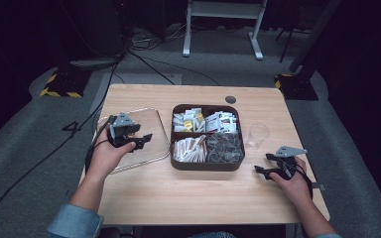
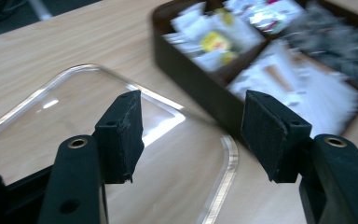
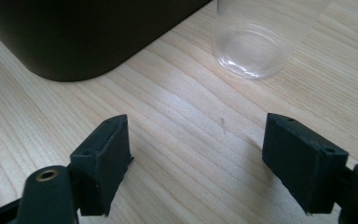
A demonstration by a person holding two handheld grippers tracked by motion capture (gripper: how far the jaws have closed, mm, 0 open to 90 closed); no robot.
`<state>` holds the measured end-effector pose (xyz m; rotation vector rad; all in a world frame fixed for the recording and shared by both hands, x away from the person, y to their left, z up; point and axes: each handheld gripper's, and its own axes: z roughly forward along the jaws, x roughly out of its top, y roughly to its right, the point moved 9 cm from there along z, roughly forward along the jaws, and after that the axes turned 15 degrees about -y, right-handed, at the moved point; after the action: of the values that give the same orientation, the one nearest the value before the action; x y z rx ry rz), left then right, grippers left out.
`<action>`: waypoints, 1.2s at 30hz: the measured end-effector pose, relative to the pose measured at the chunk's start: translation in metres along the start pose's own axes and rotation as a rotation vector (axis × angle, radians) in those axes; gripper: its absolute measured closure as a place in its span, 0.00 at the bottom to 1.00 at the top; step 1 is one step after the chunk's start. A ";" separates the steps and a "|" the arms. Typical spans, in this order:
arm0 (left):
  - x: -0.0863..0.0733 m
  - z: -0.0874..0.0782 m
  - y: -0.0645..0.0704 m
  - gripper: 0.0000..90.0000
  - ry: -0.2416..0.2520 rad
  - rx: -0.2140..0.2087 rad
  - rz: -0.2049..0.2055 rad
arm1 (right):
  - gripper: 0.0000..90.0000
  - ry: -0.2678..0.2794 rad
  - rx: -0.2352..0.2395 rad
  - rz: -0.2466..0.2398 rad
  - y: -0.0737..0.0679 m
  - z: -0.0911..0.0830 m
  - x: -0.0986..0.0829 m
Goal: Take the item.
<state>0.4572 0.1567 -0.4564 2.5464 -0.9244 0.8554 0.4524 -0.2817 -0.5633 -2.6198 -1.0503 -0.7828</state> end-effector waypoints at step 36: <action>-0.072 0.093 0.120 0.32 -0.168 -0.162 0.266 | 0.39 0.082 0.203 -0.102 -0.070 -0.046 0.071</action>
<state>0.3736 0.0587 -0.5652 2.4175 -1.3492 0.6116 0.4284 -0.2075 -0.4863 -2.3617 -1.1808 -0.7550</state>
